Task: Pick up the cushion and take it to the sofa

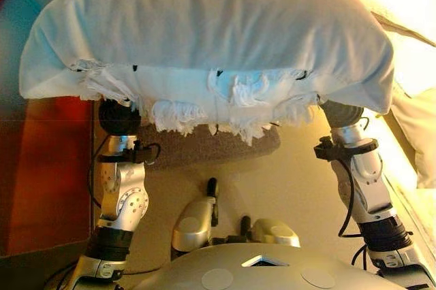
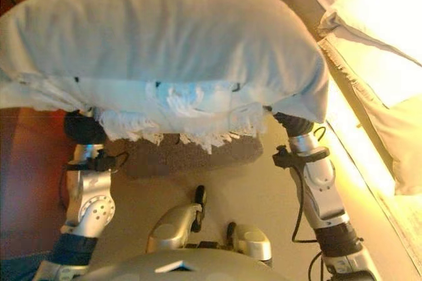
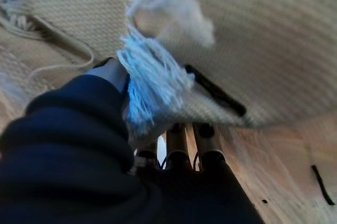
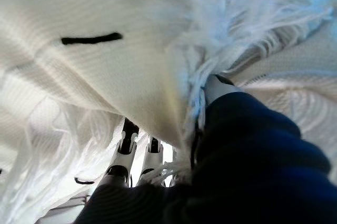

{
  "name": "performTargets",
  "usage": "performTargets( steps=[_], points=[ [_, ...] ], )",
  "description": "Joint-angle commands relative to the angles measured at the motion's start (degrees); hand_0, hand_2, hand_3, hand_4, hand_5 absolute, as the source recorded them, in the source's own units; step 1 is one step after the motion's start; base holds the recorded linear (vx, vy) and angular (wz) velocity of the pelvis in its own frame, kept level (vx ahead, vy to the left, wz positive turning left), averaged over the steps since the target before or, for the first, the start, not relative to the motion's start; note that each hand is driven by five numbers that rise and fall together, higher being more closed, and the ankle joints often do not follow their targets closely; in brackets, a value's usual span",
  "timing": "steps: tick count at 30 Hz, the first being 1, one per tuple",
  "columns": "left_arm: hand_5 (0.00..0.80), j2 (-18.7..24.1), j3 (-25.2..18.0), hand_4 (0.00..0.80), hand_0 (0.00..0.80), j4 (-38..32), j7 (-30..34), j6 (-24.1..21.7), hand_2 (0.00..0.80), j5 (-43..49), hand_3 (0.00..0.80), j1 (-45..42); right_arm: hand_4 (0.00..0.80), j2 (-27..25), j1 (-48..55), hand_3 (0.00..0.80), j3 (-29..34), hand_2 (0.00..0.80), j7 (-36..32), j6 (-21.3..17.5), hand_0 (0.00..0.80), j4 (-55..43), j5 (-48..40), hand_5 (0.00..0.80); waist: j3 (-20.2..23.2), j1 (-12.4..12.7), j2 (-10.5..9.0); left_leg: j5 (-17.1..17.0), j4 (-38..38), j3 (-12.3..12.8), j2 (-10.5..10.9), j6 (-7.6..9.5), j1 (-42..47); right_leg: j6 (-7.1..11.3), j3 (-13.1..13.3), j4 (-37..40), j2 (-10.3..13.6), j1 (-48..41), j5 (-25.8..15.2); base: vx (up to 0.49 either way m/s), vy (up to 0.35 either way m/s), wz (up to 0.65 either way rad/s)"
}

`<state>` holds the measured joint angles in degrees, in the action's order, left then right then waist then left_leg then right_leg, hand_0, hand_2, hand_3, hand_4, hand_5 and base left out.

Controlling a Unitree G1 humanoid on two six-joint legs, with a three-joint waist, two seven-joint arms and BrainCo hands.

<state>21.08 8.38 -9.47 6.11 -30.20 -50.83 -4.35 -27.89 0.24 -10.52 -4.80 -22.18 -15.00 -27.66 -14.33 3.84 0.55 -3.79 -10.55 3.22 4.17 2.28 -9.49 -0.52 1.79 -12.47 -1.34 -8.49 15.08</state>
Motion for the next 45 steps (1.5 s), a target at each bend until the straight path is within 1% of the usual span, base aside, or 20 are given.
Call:
performTargets(
  steps=[1, 3, 4, 6, 7, 9, 11, 13, 15, 16, 18, 21, 22, 25, 30, 34, 37, 39, 42, 45],
  points=[
    [0.8, -1.4, 5.7, 0.8, 0.8, -5.8, 3.3, -4.3, 0.8, 2.2, 0.8, 4.6, 0.8, 0.1, -3.2, 0.8, -2.5, 0.8, -3.8, -3.9, 0.8, -5.8, 2.5, 0.8, 4.7, 0.3, -0.18, -14.0, 15.6, -0.4, -5.7, -6.87, -6.6, -2.44, -4.2, -3.5, -5.9, -3.0, -0.9, 0.632, 0.237, 0.19],
    [0.8, -1.4, 6.0, 0.8, 0.8, -5.9, 4.1, -4.3, 0.8, 2.2, 0.8, 5.5, 0.8, -0.7, -3.5, 0.8, -2.1, 0.8, -3.1, -4.8, 0.8, -5.6, 2.5, 0.8, 5.3, 0.0, -0.78, -10.4, 15.6, 2.1, -5.6, -5.75, -6.3, -1.35, -5.9, -6.0, -4.2, -2.9, -0.5, 0.619, 0.264, 0.27],
    [0.8, -1.1, 6.2, 0.8, 0.8, -6.0, 3.8, -4.5, 0.8, 3.1, 0.8, 6.0, 0.8, -0.8, -3.6, 0.8, -1.9, 0.8, -2.3, -5.1, 0.8, -5.6, 2.6, 0.8, 5.8, -0.1, -1.34, -9.0, 15.6, 4.1, -5.2, -4.77, -5.4, 0.17, -6.7, -7.9, -2.8, -3.0, -2.1, 0.642, 0.286, 0.46],
    [0.8, -0.4, 6.2, 0.8, 0.8, -6.6, 2.9, -3.3, 0.8, 2.8, 0.8, 6.7, 0.8, -1.1, -3.5, 0.8, -1.1, 0.8, -1.0, -4.8, 0.8, -5.7, 1.8, 0.8, 6.9, 0.0, -3.04, -7.4, 13.6, 5.6, -3.8, -2.44, -3.2, 3.5, -7.6, -12.3, 0.1, -3.9, -8.0, 0.746, 0.294, 0.37],
    [0.8, -0.3, 5.7, 0.8, 0.8, -6.4, 3.6, -2.6, 0.8, 2.3, 0.8, 6.7, 0.8, -0.4, -2.8, 0.8, -0.4, 0.8, -1.0, -4.5, 0.8, -5.8, 1.9, 0.8, 7.7, 0.1, -4.42, -5.7, 11.4, 6.0, -2.4, -1.09, -2.3, 5.5, -8.3, -15.3, 1.9, -4.9, -11.8, 0.69, 0.231, 0.17],
    [0.8, -0.2, 5.4, 0.8, 0.8, -6.7, 4.7, -1.3, 0.8, 2.1, 0.8, 6.3, 0.8, 0.7, -1.2, 0.8, 0.3, 0.8, -0.2, -4.2, 0.8, -6.5, 2.8, 0.8, 9.0, 0.2, -5.68, -4.3, 10.3, 6.2, -1.1, 0.34, -1.1, 8.18, -7.7, -19.5, 2.3, -4.8, -18.2, 0.649, 0.155, 0.17],
    [0.8, -0.2, 5.2, 0.8, 0.8, -6.2, 5.3, -0.4, 0.8, 3.1, 0.8, 6.2, 0.8, 1.7, -1.1, 0.8, -0.3, 0.8, 1.2, -3.6, 0.8, -6.7, 4.1, 0.8, 9.9, -0.1, -6.24, -3.5, 10.4, 5.4, -0.3, 1.07, 0.6, 8.9, -5.5, -21.1, 1.0, -2.0, -22.7, 0.55, 0.073, 0.32],
    [0.8, 0.4, 4.8, 0.8, 0.8, -6.2, 6.5, 0.5, 0.8, 1.7, 0.8, 6.3, 0.8, 2.1, -0.9, 0.8, -0.1, 0.8, 1.9, -3.6, 0.8, -6.8, 4.5, 0.8, 10.0, -0.8, -6.12, -3.4, 10.5, 4.4, 0.3, 1.1, 1.7, 8.19, -5.0, -16.5, 0.2, 0.6, -22.0, 0.494, 0.051, 0.21],
    [0.8, 0.8, 3.7, 0.8, 0.8, -6.4, 7.2, 1.5, 0.8, 1.0, 0.8, 6.0, 0.8, 2.2, -0.7, 0.8, 0.4, 0.8, 1.2, -3.6, 0.8, -6.5, 4.1, 0.8, 9.7, -1.4, -5.62, -3.2, 10.7, 3.8, 0.5, 1.06, 3.2, 7.59, -6.7, -10.2, 1.5, 3.7, -20.9, 0.356, 0.033, 0.44],
    [0.8, 0.9, 3.8, 0.8, 0.8, -6.4, 7.2, 1.2, 0.8, 0.7, 0.8, 6.1, 0.8, 1.7, -0.4, 0.8, 0.6, 0.8, 0.7, -4.3, 0.8, -6.5, 3.7, 0.8, 8.8, -2.3, -4.71, -2.9, 11.1, 2.5, 0.2, 1.04, 4.8, 6.22, -6.9, -6.2, 1.6, 7.1, -19.8, 0.232, 0.008, 0.38],
    [0.8, 0.8, 4.4, 0.8, 0.8, -6.2, 7.3, 0.9, 0.8, 0.7, 0.8, 6.6, 0.8, 0.7, 0.9, 0.8, 1.4, 0.8, 0.5, -5.7, 0.8, -6.4, 3.3, 0.8, 7.7, -4.2, -3.44, -2.1, 12.1, -1.3, -0.2, 1.25, 7.8, 4.83, -4.8, -0.4, 1.9, 12.0, -20.1, 0.206, -0.024, 0.24],
    [0.8, 0.5, 5.7, 0.8, 0.8, -6.6, 7.3, 1.7, 0.8, 0.9, 0.8, 8.0, 0.8, 0.0, -0.1, 0.8, 2.2, 0.8, 1.9, -5.3, 0.8, -6.0, 3.6, 0.8, 6.7, -6.2, -2.79, -0.1, 13.8, -4.9, -1.0, 1.29, 11.4, 4.93, 0.4, 5.4, 2.3, 13.9, -21.3, 0.203, -0.08, 0.91],
    [0.8, 0.4, 6.3, 0.8, 0.8, -6.9, 6.6, 1.9, 0.8, 1.0, 0.8, 8.4, 0.8, 0.1, -1.0, 0.8, 2.2, 0.8, 2.4, -4.5, 0.8, -5.7, 4.1, 0.8, 6.7, -6.4, -2.77, 0.6, 13.8, -5.3, -1.3, 1.25, 12.1, 5.1, 1.2, 5.7, 2.3, 13.7, -21.4, 0.196, -0.097, 0.92],
    [0.8, 0.1, 7.2, 0.8, 0.8, -5.4, 4.2, 2.4, 0.8, 2.1, 0.8, 8.7, 0.8, -0.7, -2.6, 0.8, 2.7, 0.8, 2.8, -1.9, 0.8, -4.0, 2.9, 0.8, 8.0, -5.4, -3.31, 1.1, 14.6, -5.8, -1.8, 0.63, 13.0, 4.46, -0.8, 10.9, 2.9, 9.5, -19.8, 0.187, -0.119, 0.58],
    [0.8, -1.2, 7.8, 0.8, 0.8, -0.8, 0.2, 3.6, 0.8, 5.6, 0.8, 6.1, 0.8, 0.9, -1.9, 0.8, 0.3, 0.8, 3.7, 3.2, 0.8, -2.0, 3.0, 0.8, 10.1, -4.5, -3.82, 1.7, 14.4, -4.6, -2.9, -0.69, 13.8, 3.39, -2.6, 15.2, 3.1, 5.1, -19.5, 0.179, -0.113, 0.31],
    [0.8, -1.5, 6.4, 0.8, 0.8, 0.7, 0.5, 4.0, 0.8, 5.8, 0.8, 3.0, 0.8, 2.7, 1.3, 0.8, -1.0, 0.8, 1.8, 3.7, 0.8, -0.3, 3.8, 0.8, 10.4, -4.4, -3.98, 2.4, 12.8, -4.1, -3.6, -1.31, 13.6, 2.55, -2.8, 16.6, 2.7, 3.8, -19.4, 0.121, -0.116, -0.02],
    [0.8, -2.0, 5.8, 0.8, 0.8, 2.0, 0.9, 4.1, 0.8, 5.0, 0.8, 1.8, 0.8, 2.6, 2.4, 0.8, -1.6, 0.8, 0.5, 4.3, 0.8, 0.7, 3.6, 0.8, 10.0, -4.1, -4.58, 4.3, 6.3, -4.4, -2.9, -1.92, 11.6, 1.93, -2.0, 17.5, 2.8, 3.4, -19.7, 0.085, -0.099, 0.01],
    [0.8, -2.2, 5.6, 0.8, 0.8, 2.9, 0.8, 4.0, 0.8, 5.4, 0.8, 1.3, 0.8, 2.6, 2.8, 0.8, -2.0, 0.8, 0.6, 5.2, 0.8, 1.6, 3.6, 0.8, 9.4, -3.9, -4.68, 3.5, 1.6, -4.7, -2.5, -2.46, 9.0, 1.5, -1.8, 17.5, 2.8, 2.9, -19.9, 0.068, -0.058, 0.0],
    [0.8, -2.8, 6.2, 0.8, 0.8, 5.7, 0.0, 4.5, 0.8, 6.2, 0.8, 1.5, 0.8, 3.2, 2.3, 0.8, -3.5, 0.8, 2.2, 6.4, 0.8, 4.4, 3.5, 0.8, 8.6, -3.4, -3.95, 1.9, 6.4, -7.2, -2.2, -2.25, 8.8, 1.63, -1.7, 17.2, 2.5, 2.7, -19.9, 0.072, 0.032, 0.05],
    [0.8, -3.0, 6.8, 0.8, 0.8, 8.1, -0.6, 5.2, 0.8, 7.9, 0.8, 2.7, 0.8, 4.0, 1.9, 0.8, -4.4, 0.8, 3.8, 6.5, 0.8, 6.9, 4.0, 0.8, 8.1, -3.7, -2.99, 0.8, 9.7, -8.4, -2.0, -2.0, 9.0, 1.79, -1.5, 16.9, 2.5, 3.1, -19.2, 0.044, 0.087, -0.06]
  ],
)
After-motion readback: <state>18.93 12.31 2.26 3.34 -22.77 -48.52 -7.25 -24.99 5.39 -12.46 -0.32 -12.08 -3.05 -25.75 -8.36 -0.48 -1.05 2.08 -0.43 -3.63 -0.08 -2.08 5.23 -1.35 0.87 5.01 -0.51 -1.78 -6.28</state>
